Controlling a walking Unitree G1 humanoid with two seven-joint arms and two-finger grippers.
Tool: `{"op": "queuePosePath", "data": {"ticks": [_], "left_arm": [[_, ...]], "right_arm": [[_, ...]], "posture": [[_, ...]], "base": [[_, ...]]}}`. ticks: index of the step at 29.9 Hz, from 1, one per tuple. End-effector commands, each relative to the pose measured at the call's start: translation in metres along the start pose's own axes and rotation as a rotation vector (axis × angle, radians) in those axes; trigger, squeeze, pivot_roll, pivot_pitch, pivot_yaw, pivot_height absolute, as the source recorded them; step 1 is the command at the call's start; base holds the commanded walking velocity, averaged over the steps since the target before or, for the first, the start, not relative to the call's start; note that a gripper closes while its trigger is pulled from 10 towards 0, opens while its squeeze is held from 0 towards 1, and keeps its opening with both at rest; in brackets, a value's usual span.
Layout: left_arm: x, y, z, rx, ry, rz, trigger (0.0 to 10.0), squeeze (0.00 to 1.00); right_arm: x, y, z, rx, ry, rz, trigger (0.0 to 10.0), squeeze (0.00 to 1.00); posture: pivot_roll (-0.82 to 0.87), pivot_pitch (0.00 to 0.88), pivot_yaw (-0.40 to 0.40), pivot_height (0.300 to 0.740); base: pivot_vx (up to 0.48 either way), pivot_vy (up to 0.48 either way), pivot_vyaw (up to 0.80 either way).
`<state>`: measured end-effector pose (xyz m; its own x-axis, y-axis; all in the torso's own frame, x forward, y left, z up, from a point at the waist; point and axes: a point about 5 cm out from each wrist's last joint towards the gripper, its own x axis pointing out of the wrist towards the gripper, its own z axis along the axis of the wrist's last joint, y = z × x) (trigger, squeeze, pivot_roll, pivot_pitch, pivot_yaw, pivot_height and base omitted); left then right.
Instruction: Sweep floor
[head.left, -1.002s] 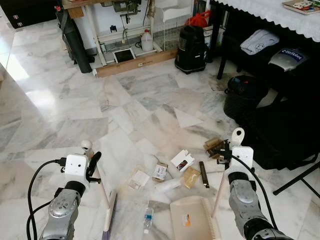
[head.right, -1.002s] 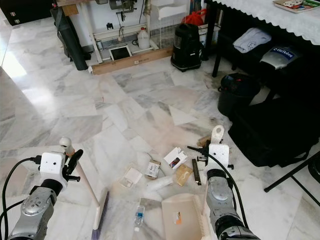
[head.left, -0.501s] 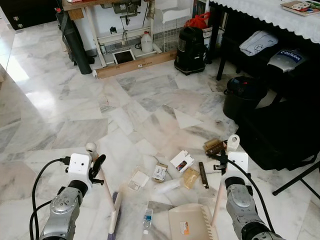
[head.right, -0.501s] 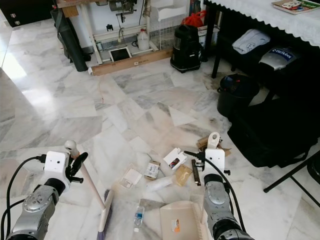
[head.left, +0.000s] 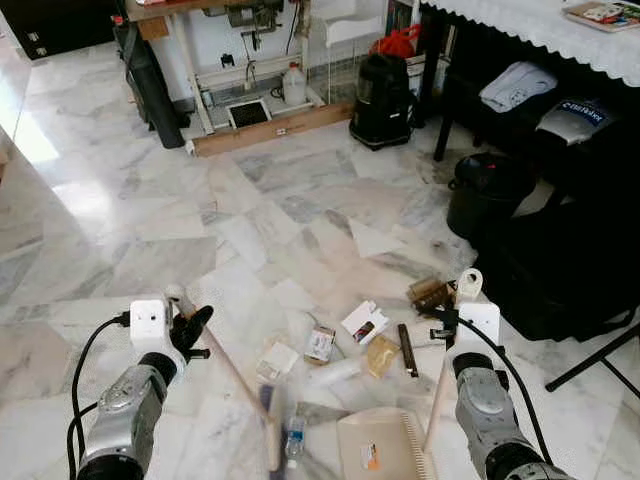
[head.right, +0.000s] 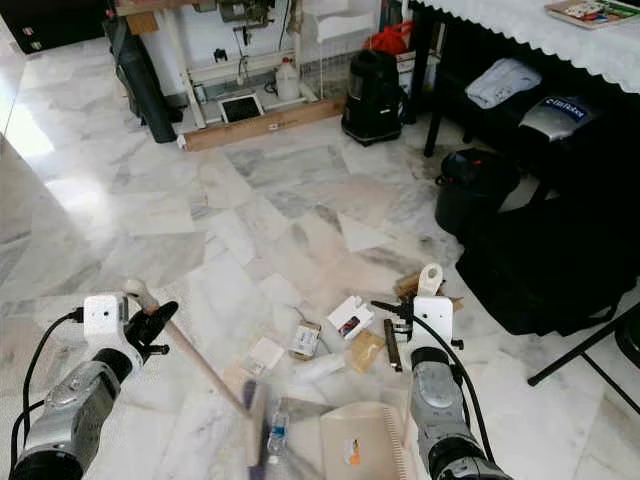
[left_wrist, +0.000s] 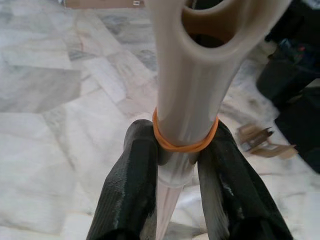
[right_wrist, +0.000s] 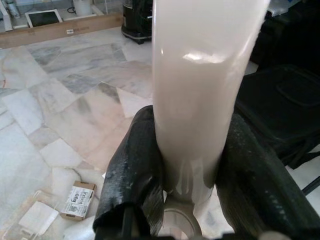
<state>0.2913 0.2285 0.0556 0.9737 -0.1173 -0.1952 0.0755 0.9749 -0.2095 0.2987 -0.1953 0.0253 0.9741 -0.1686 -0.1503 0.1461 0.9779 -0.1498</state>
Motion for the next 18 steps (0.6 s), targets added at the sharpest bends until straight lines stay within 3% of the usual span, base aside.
{"op": "queuePosePath", "data": {"ticks": [1, 6, 10, 11, 18], "left_arm": [[0.0, -0.001, -0.004, -0.07, 0.027, -0.015, 10.0, 0.0], [0.001, 0.0, -0.002, -0.185, 0.132, -0.105, 10.0, 0.0], [0.001, 0.002, 0.002, -0.206, 0.147, -0.131, 10.0, 0.0], [0.003, 0.002, 0.014, -0.273, 0.11, -0.157, 10.0, 0.0], [0.01, -0.006, 0.042, -0.379, 0.023, -0.22, 10.0, 0.0]], "right_arm": [[-0.004, -0.001, -0.01, 0.002, 0.059, 0.0, 10.0, 0.0], [-0.003, -0.003, -0.009, -0.002, 0.053, -0.006, 10.0, 0.0], [-0.003, -0.004, -0.008, -0.001, 0.053, -0.008, 10.0, 0.0], [-0.002, -0.004, -0.008, -0.001, 0.055, -0.013, 10.0, 0.0], [0.001, -0.001, -0.004, 0.009, 0.052, -0.015, 10.0, 0.0]], "posture": [[0.09, 0.086, 0.05, 0.74], [0.08, 0.077, 0.053, 0.74], [0.08, 0.072, 0.055, 0.74], [0.09, 0.062, 0.058, 0.74], [0.11, 0.032, 0.063, 0.74]], "base": [[0.0, 0.0, 0.0], [0.0, 0.0, 0.0], [0.0, 0.0, 0.0], [0.0, 0.0, 0.0], [0.0, 0.0, 0.0]]}}
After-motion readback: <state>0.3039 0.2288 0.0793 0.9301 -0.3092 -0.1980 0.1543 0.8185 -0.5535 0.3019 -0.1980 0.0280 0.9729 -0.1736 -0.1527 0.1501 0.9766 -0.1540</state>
